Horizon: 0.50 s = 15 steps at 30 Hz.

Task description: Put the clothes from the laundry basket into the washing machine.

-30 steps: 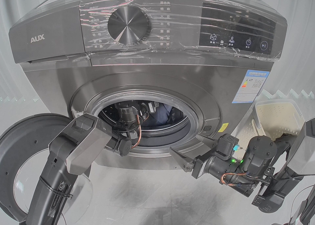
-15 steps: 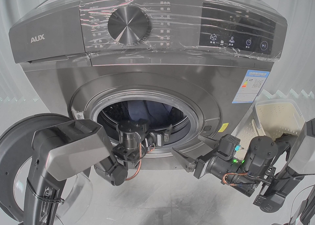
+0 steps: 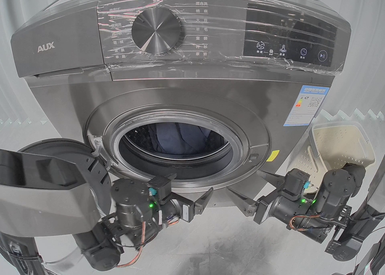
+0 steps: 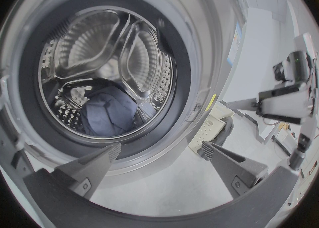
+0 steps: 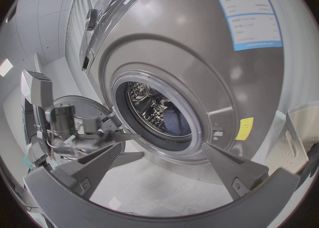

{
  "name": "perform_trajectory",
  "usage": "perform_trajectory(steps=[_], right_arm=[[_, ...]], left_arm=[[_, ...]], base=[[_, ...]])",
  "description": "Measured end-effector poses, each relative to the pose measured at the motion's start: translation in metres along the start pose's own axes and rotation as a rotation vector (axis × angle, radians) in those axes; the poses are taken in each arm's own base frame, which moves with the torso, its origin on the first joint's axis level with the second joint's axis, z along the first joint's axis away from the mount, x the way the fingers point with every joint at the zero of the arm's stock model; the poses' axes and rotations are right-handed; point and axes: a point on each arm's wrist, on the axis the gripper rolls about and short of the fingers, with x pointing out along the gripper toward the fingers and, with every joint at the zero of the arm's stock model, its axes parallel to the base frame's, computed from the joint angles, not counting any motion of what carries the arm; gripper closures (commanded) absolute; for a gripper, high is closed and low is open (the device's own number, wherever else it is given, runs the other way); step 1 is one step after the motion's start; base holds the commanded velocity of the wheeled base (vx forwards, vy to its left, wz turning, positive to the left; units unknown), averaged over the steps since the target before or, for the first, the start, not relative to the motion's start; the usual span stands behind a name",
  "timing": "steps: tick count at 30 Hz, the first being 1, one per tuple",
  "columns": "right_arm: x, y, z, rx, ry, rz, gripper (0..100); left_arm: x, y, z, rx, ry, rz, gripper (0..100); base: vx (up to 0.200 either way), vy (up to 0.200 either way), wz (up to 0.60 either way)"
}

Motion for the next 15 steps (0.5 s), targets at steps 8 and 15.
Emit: perform_trajectory(steps=[8,15], right_arm=[[-0.036,-0.030,0.008,-0.003,-0.001,-0.116,0],[-0.061,-0.036,0.012,0.000,-0.014,-0.152,0]], left_arm=[[-0.061,-0.010,0.031,-0.064,-0.078,-0.006,0],[-0.094,-0.011,0.044,-0.066,-0.126,0.008,0]], base=[[0.000,0.000,0.00],[0.000,0.000,0.00]])
